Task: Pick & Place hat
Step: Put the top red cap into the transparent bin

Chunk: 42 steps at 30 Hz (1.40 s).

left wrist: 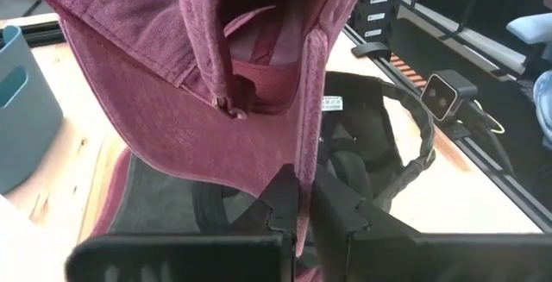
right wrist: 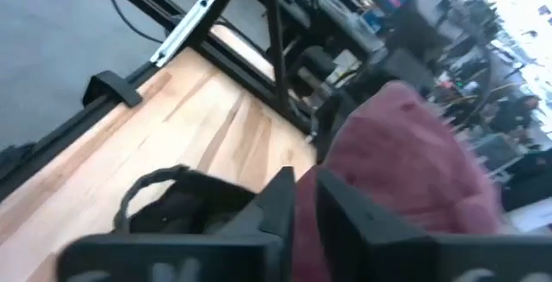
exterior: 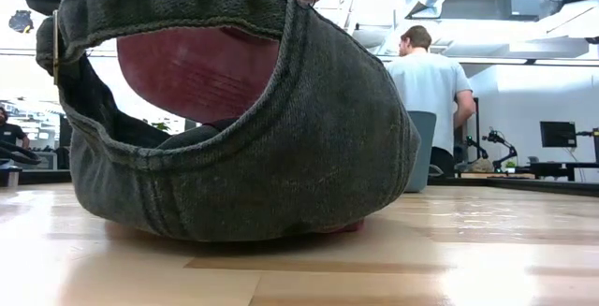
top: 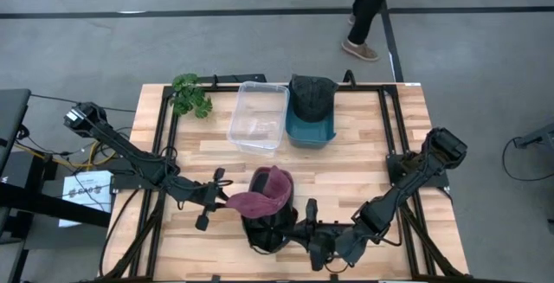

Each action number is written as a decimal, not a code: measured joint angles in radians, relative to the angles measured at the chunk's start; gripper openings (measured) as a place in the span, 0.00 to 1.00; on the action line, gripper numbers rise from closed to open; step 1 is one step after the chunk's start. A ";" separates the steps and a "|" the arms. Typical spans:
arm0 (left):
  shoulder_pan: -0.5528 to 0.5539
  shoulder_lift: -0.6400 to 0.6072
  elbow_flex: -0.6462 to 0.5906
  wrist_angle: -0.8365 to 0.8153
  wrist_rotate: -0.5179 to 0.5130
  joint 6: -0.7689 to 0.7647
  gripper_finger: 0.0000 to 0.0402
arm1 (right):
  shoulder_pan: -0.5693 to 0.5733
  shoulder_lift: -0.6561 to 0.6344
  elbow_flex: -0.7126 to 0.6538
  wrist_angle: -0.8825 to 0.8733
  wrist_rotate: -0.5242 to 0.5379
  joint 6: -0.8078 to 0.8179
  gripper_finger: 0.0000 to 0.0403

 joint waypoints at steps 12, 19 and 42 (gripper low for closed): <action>0.000 0.000 0.000 0.000 0.000 -0.006 0.04 | -0.092 -0.001 0.139 -0.225 0.040 0.006 0.45; 0.000 0.000 0.000 -0.002 0.000 -0.006 0.04 | -0.074 -0.001 0.166 -0.224 0.063 -0.048 0.58; 0.000 0.000 0.000 0.000 0.000 -0.006 0.04 | -0.184 -0.001 0.168 -0.335 -0.073 0.171 0.54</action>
